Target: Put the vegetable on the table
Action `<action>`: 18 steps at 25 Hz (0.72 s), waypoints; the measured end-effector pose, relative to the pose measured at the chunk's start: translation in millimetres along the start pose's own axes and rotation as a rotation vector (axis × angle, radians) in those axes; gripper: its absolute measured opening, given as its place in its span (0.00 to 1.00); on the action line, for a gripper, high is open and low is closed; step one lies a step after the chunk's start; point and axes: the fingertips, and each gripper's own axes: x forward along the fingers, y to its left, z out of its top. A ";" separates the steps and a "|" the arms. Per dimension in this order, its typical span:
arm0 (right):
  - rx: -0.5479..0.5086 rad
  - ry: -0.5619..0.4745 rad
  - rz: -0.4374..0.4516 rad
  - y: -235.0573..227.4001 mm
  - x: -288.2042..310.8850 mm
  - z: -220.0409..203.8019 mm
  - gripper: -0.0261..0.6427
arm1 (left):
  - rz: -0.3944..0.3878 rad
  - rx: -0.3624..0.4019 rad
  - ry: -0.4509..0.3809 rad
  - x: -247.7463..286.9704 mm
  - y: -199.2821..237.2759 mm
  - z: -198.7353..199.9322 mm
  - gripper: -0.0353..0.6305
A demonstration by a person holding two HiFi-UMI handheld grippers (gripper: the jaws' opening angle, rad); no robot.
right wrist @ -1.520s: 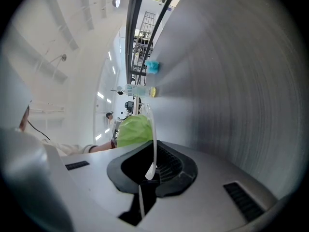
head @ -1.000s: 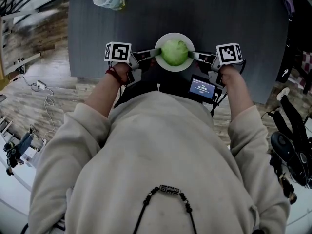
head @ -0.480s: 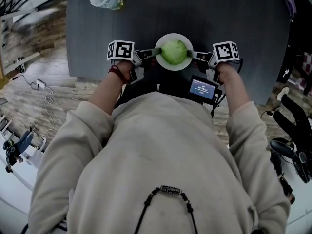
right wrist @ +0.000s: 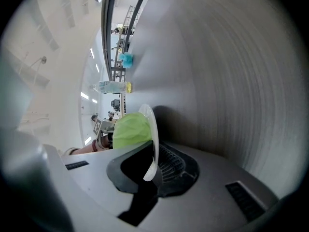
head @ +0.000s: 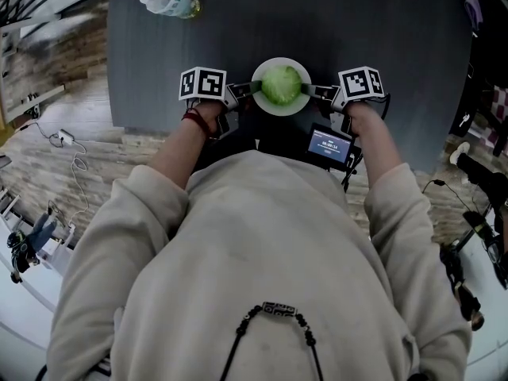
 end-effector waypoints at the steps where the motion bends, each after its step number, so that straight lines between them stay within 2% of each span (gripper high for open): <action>1: -0.004 -0.001 -0.010 -2.1 0.5 0.8 0.08 | 0.007 0.004 0.001 1.2 1.2 0.5 0.10; 9: -0.033 -0.017 -0.057 -11.4 1.0 1.6 0.08 | 0.056 0.060 0.020 6.6 3.8 -2.9 0.10; 12: -0.052 -0.015 -0.098 -13.8 0.1 0.9 0.08 | 0.085 0.108 0.037 5.5 3.0 -5.2 0.12; 18: -0.095 -0.026 -0.160 -15.2 -7.8 5.1 0.11 | 0.060 0.142 0.032 -0.6 -5.2 -0.2 0.25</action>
